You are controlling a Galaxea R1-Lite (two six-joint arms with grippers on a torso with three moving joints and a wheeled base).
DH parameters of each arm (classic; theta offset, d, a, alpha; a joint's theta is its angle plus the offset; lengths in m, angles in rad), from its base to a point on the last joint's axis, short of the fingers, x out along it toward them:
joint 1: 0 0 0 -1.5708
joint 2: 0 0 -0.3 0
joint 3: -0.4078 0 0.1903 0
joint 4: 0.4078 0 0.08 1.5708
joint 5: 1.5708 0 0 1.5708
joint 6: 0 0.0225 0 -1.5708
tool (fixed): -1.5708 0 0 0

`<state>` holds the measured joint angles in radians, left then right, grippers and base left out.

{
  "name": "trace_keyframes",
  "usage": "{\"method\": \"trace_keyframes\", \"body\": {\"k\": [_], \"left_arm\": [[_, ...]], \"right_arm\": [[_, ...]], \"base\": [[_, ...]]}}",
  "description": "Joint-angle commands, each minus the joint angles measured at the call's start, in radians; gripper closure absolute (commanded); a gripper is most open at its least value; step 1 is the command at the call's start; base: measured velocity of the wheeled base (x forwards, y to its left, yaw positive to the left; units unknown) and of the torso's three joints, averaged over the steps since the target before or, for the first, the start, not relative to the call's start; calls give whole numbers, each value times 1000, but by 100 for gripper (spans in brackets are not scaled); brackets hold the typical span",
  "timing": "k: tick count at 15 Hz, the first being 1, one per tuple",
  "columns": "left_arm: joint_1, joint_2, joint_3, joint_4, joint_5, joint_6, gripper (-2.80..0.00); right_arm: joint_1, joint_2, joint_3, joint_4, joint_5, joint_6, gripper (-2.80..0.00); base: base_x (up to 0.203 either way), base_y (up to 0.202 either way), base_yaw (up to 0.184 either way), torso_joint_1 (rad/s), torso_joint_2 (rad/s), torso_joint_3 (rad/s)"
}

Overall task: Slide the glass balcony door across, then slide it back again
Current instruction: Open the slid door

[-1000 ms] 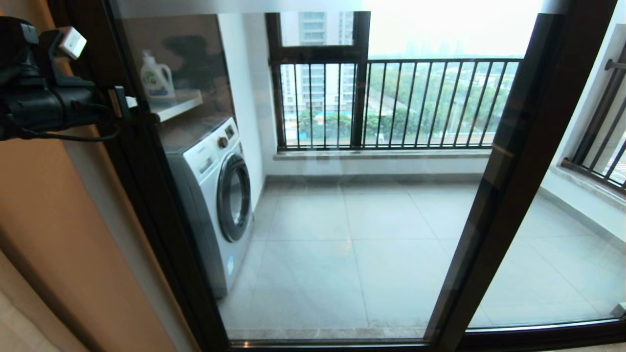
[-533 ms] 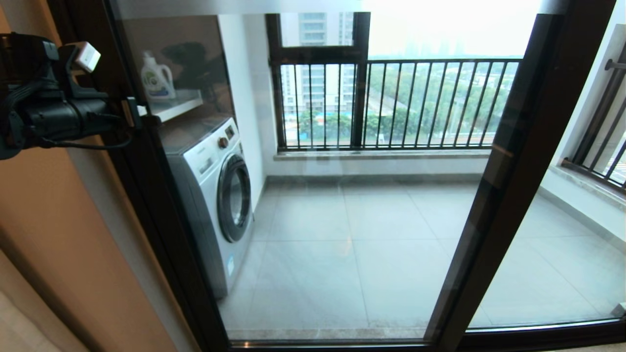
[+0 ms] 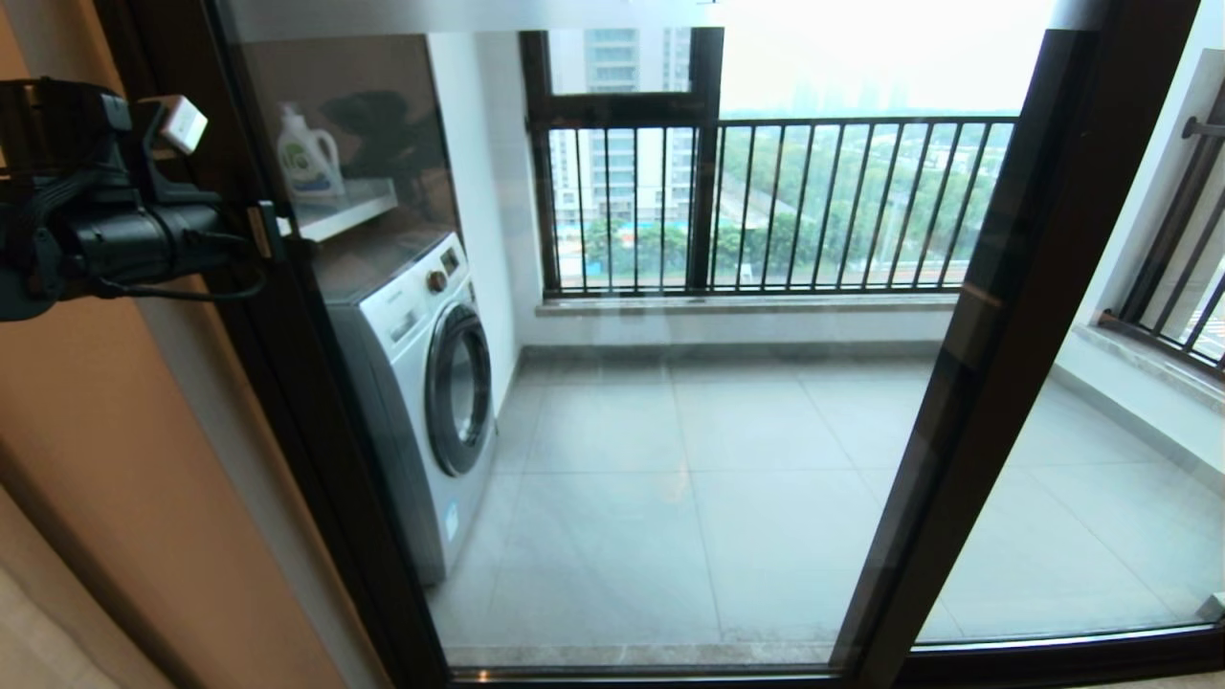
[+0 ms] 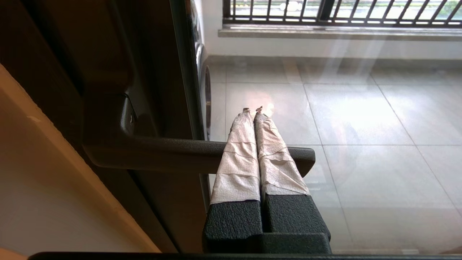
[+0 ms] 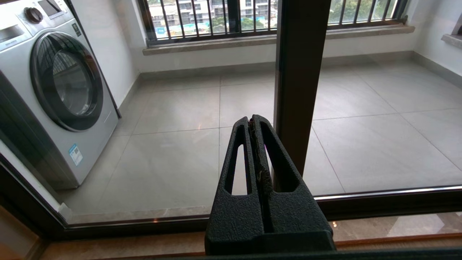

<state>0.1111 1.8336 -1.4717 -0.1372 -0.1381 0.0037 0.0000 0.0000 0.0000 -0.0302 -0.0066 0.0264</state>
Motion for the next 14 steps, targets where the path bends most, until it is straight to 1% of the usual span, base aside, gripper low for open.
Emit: {"method": "trace_keyframes", "body": {"k": [1,8,14], "left_arm": [[1,21,7,5,3,-1,0],[6,24,17,5,11,-1,0],[49,24,30,5,9,1,0]], "right_arm": [[0,0,9,0,-1,0,0],[0,0,9,0,-1,0,0],[0,0,9,0,0,0,0]], "base": [[0,0,0,0,0,0],[0,0,0,0,0,0],[0,0,0,0,0,0]]}}
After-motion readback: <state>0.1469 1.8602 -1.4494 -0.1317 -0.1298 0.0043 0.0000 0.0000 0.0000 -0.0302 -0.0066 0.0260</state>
